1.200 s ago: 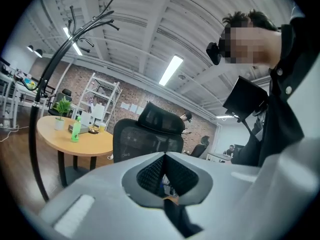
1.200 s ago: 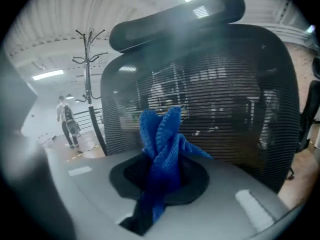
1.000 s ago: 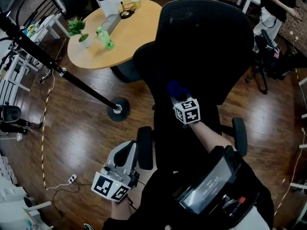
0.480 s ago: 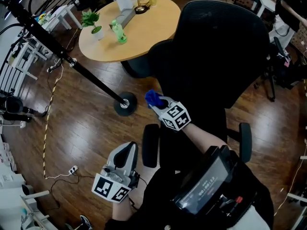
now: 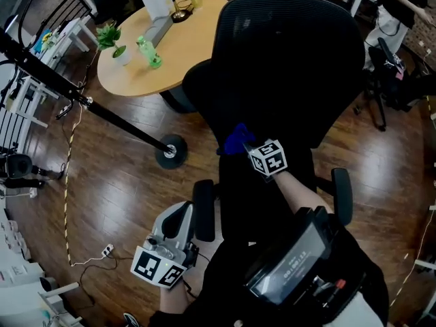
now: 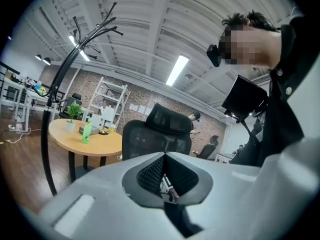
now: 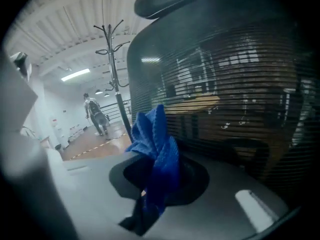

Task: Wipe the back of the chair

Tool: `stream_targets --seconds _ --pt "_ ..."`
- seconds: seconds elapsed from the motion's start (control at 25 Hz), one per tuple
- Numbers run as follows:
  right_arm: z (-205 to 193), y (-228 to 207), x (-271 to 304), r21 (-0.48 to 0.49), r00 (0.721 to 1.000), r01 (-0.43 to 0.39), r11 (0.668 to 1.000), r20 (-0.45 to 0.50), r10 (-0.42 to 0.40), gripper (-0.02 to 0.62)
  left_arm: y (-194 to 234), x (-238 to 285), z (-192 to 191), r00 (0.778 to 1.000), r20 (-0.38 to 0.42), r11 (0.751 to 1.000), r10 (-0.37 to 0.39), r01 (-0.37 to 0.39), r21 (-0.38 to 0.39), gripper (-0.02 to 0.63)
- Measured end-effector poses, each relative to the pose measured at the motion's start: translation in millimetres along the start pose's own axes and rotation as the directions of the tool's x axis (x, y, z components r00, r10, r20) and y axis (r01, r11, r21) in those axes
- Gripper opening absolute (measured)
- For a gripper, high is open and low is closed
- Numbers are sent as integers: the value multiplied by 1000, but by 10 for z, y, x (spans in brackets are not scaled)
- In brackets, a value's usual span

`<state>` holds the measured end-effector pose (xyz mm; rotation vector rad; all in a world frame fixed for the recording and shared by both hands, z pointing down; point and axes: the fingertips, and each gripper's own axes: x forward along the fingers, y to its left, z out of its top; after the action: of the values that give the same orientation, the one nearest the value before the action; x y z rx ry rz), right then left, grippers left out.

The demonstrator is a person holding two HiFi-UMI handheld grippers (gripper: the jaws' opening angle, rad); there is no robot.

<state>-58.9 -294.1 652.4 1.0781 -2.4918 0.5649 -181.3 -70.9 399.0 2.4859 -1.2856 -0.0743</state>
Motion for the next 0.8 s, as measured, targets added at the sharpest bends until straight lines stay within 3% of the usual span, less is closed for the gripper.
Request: stream_targets --seconds 0.36,0.68,0.8 --pt "-316 -1213 -976 93 973 226 970 28 -229 55 -396 558 -128 988 -46 989 -145 146 6 5" --pt "-476 -2091 -1794 194 906 410 891 28 -423 55 -684 846 -238 972 -82 975 -222 222 -2 5" --pt "-551 -2334 -2060 233 869 477 848 22 -495 55 -722 901 -280 967 -92 971 -237 238 -6 5"
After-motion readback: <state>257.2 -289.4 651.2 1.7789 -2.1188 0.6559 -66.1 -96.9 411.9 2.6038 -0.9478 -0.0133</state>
